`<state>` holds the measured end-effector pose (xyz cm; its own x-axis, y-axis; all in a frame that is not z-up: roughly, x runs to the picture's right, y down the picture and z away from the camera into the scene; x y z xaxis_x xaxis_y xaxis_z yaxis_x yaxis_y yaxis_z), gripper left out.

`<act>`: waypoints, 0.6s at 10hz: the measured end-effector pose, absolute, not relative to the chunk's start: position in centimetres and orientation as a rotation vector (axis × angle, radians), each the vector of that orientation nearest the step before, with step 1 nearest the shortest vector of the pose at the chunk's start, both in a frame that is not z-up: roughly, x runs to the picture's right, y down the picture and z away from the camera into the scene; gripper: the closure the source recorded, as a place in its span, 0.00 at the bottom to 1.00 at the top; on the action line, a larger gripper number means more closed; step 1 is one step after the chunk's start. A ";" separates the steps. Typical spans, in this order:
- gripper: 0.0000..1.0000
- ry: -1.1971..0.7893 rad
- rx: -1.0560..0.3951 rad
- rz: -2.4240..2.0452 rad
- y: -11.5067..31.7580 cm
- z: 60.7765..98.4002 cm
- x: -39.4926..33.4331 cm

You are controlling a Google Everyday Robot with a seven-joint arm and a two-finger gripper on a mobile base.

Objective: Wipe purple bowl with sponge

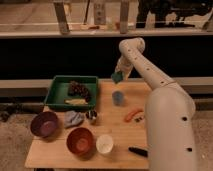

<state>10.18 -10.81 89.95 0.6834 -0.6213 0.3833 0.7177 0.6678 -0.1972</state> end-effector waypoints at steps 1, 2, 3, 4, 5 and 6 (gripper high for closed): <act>0.99 -0.322 -0.321 -0.798 -11.3 88.7 8.1; 0.99 -0.352 -0.288 -0.835 -11.9 86.8 6.2; 0.99 -0.380 -0.252 -0.875 -12.5 84.8 5.0; 0.99 -0.428 -0.205 -0.946 -12.7 82.4 2.3; 0.99 -0.479 -0.168 -1.031 -11.7 80.4 -0.3; 0.99 -0.511 -0.147 -1.082 -11.0 79.1 -1.5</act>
